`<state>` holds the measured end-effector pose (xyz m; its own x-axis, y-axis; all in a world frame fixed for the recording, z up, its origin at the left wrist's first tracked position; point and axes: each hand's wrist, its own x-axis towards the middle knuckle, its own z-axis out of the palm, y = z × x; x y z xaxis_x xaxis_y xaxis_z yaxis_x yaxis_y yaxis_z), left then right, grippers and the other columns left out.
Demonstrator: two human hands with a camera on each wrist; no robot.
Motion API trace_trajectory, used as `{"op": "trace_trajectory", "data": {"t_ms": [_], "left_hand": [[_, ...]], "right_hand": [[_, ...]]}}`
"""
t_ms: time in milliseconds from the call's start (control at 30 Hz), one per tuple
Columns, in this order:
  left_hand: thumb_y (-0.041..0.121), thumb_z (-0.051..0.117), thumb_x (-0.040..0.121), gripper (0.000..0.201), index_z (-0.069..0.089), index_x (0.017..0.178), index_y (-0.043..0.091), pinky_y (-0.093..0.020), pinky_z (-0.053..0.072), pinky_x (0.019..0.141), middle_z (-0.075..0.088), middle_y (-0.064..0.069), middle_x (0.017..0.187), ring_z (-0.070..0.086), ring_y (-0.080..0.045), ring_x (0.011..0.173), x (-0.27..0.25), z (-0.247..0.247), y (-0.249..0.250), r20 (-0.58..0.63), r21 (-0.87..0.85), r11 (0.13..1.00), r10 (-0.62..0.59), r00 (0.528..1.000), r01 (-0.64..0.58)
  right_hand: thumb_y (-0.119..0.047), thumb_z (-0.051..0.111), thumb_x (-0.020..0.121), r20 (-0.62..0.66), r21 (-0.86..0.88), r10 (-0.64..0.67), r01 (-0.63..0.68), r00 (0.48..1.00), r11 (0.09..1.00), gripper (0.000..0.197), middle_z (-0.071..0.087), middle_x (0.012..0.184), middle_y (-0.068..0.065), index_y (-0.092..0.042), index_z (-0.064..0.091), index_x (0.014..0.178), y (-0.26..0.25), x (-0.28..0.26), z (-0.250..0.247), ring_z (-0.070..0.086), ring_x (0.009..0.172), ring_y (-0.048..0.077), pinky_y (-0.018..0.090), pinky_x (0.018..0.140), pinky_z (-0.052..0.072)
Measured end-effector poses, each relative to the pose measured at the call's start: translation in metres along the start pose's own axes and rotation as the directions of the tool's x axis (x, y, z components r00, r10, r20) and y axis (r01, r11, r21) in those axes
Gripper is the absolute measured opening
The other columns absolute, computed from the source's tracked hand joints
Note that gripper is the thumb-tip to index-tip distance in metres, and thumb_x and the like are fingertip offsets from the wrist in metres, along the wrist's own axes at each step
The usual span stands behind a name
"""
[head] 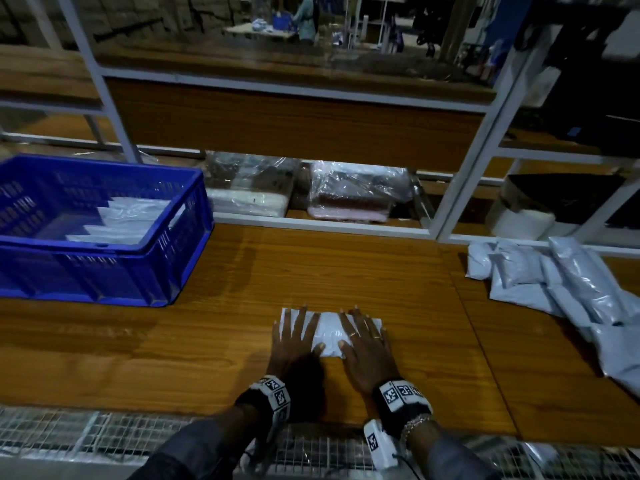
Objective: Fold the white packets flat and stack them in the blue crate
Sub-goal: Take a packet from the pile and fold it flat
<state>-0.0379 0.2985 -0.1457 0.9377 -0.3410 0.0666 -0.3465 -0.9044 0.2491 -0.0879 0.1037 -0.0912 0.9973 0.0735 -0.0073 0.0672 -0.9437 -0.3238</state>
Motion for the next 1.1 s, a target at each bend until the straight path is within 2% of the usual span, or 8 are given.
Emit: {"op": "trace_trajectory", "data": {"t_ms": [133,300,367,500,667,867,1000,1100], "left_hand": [[0.045,0.044,0.084,0.072,0.039,0.154,0.028,-0.059,0.019,0.114,0.036,-0.003,0.161,0.030,-0.030,0.149,-0.012,-0.008,0.008,0.010,0.023,0.992,0.122,0.992,-0.122],[0.046,0.055,0.078,0.036,0.074,0.106,0.036,-0.063,0.017,0.117,0.034,0.006,0.162,0.030,-0.027,0.150,-0.008,-0.009,0.012,0.000,0.080,0.989,0.123,0.992,-0.123],[0.050,0.052,0.075,0.044,0.071,0.112,0.034,-0.061,0.012,0.119,0.036,0.005,0.161,0.028,-0.027,0.151,-0.006,-0.003,0.014,0.008,0.075,0.992,0.099,0.995,-0.099],[0.052,0.058,0.079,0.045,0.068,0.121,0.038,-0.060,0.034,0.110,0.048,0.004,0.154,0.044,-0.026,0.143,0.000,-0.001,0.004,0.070,-0.037,0.986,0.165,0.984,-0.163],[0.069,0.016,0.101,0.064,0.016,0.159,0.042,-0.055,0.052,0.094,0.058,0.007,0.144,0.047,-0.018,0.136,0.006,-0.011,-0.008,0.158,-0.131,0.989,0.082,0.984,-0.062],[0.088,0.035,0.085,0.092,-0.006,0.158,0.047,-0.058,0.017,0.118,0.002,0.012,0.169,0.006,-0.020,0.156,0.007,-0.036,-0.025,0.274,0.034,0.956,0.273,0.922,-0.293],[0.075,0.053,0.087,0.090,0.007,0.159,0.046,-0.051,0.025,0.120,0.018,0.011,0.167,0.021,-0.018,0.153,0.011,-0.053,-0.033,0.242,-0.091,0.952,0.307,0.920,-0.293],[0.038,0.068,0.090,0.076,0.032,0.156,0.034,-0.047,0.042,0.111,0.044,0.002,0.156,0.045,-0.024,0.140,0.017,-0.068,-0.032,0.196,-0.124,0.947,0.316,0.928,-0.296]], "right_hand": [[-0.042,0.023,0.106,0.003,0.017,-0.021,0.021,1.000,1.000,0.057,-0.007,0.167,-0.019,-0.045,-0.001,0.158,0.001,0.002,0.000,-0.004,0.155,0.011,0.050,0.125,0.001],[-0.046,0.011,0.102,-0.009,-0.041,0.004,-0.005,1.000,0.999,0.058,-0.009,0.166,-0.020,-0.045,-0.006,0.157,0.002,0.006,0.015,-0.007,0.155,0.011,0.052,0.123,-0.002],[-0.046,0.014,0.103,0.000,-0.058,0.029,-0.029,1.000,0.998,0.058,-0.009,0.166,-0.020,-0.044,-0.004,0.158,0.004,0.009,0.021,-0.009,0.155,0.011,0.052,0.122,-0.004],[-0.048,0.018,0.101,-0.006,-0.063,0.056,-0.056,0.998,0.996,0.058,0.008,0.167,-0.018,-0.043,0.009,0.158,0.003,0.011,0.022,0.004,0.155,0.012,0.048,0.121,-0.005],[-0.069,0.035,0.096,0.137,0.084,-0.019,0.007,0.990,0.996,0.072,-0.001,0.165,-0.022,-0.048,0.003,0.157,0.014,0.014,0.006,-0.005,0.153,0.007,0.048,0.122,-0.008],[-0.070,0.051,0.088,0.288,0.020,-0.124,0.124,0.949,0.992,0.095,-0.007,0.166,-0.018,-0.044,-0.007,0.158,0.027,0.019,-0.012,-0.008,0.153,0.012,0.053,0.123,-0.005],[-0.050,0.056,0.094,0.292,-0.029,-0.174,0.191,0.940,0.981,0.087,0.009,0.168,-0.010,-0.039,0.000,0.160,0.030,0.030,-0.022,0.011,0.155,0.017,0.049,0.125,0.011],[-0.050,0.049,0.097,0.284,-0.016,-0.210,0.224,0.935,0.975,0.071,0.032,0.163,-0.002,-0.032,0.020,0.159,0.027,0.037,-0.037,0.034,0.147,0.020,0.037,0.120,0.029]]}}
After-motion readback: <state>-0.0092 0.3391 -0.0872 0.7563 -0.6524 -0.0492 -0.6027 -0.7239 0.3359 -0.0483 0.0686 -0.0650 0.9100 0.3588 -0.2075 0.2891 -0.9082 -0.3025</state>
